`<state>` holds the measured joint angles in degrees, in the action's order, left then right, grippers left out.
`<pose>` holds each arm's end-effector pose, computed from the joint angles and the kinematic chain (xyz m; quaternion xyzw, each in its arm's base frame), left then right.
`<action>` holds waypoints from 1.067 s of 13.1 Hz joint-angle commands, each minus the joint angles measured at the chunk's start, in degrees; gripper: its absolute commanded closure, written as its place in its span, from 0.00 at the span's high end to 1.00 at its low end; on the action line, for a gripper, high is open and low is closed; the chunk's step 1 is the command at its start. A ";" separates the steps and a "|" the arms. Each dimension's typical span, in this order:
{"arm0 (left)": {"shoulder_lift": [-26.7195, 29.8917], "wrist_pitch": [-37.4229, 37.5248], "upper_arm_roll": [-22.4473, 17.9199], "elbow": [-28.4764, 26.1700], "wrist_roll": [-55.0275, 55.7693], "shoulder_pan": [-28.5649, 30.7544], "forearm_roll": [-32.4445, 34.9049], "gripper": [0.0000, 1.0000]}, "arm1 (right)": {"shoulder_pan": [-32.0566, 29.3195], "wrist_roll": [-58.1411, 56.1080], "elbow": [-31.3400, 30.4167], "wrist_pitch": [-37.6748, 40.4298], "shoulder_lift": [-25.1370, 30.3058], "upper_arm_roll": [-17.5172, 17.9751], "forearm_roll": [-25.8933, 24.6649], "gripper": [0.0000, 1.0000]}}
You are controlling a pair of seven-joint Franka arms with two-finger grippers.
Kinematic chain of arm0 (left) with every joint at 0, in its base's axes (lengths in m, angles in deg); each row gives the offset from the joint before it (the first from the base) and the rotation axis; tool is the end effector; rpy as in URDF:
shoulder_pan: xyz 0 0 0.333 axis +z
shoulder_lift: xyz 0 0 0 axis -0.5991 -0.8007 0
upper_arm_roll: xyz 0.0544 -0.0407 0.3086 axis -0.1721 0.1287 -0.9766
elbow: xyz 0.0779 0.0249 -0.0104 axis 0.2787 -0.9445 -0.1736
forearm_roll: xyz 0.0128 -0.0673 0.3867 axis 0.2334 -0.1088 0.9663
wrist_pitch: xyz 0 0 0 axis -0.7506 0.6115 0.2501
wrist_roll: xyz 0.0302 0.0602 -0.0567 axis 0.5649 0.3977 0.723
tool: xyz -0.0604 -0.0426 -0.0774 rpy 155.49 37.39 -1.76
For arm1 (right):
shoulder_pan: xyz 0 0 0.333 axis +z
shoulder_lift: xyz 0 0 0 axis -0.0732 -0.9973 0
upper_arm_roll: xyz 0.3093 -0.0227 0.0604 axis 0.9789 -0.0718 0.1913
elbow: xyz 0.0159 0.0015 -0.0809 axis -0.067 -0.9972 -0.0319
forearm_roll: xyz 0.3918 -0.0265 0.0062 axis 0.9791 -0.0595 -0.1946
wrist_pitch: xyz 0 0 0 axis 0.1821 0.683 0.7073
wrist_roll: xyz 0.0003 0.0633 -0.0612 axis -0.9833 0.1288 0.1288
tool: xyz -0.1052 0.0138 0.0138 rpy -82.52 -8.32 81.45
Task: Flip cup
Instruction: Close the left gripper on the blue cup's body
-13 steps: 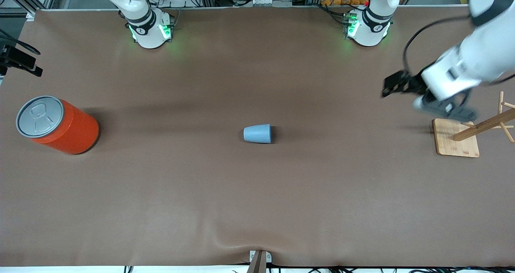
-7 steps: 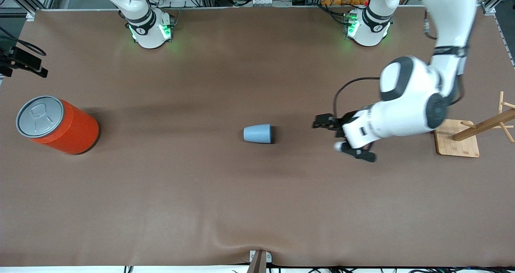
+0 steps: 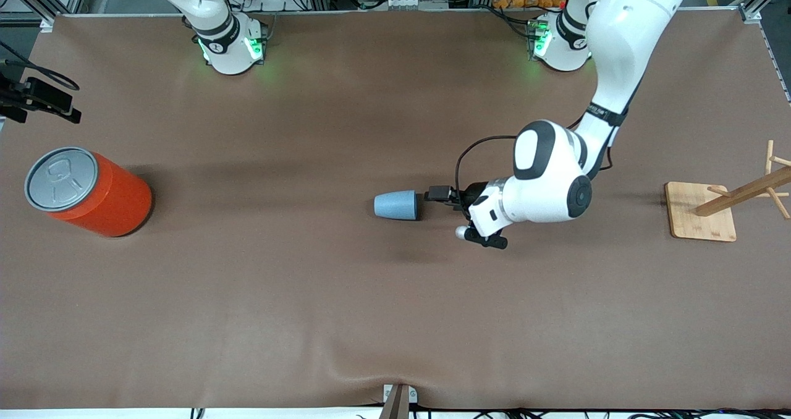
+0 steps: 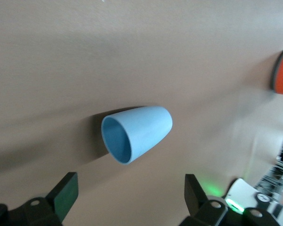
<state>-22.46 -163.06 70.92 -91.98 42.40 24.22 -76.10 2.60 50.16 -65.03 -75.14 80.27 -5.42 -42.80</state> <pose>0.5901 -0.3372 0.2695 0.9278 -0.0601 -0.1146 0.3500 0.5284 -0.0450 0.6452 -0.9986 0.0196 0.0458 0.0168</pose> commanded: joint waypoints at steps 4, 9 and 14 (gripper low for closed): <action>-7.74 -2.54 0.47 0.36 -13.12 -1.39 -18.39 0.88 | 0.19 0.27 0.62 0.03 -0.33 -0.04 -0.25 1.00; -9.33 -2.54 0.55 -0.07 -15.08 -2.18 -20.62 0.78 | 0.19 0.35 0.62 0.02 -0.42 -0.04 -0.25 1.00; -11.00 -3.07 0.47 0.71 -15.35 -3.24 -23.69 0.61 | 0.19 0.27 0.62 0.03 -0.42 -0.04 -0.25 1.00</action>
<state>-32.44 -164.93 71.24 -92.17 28.21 21.53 -97.87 2.61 50.16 -65.02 -75.24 80.11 -5.43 -42.80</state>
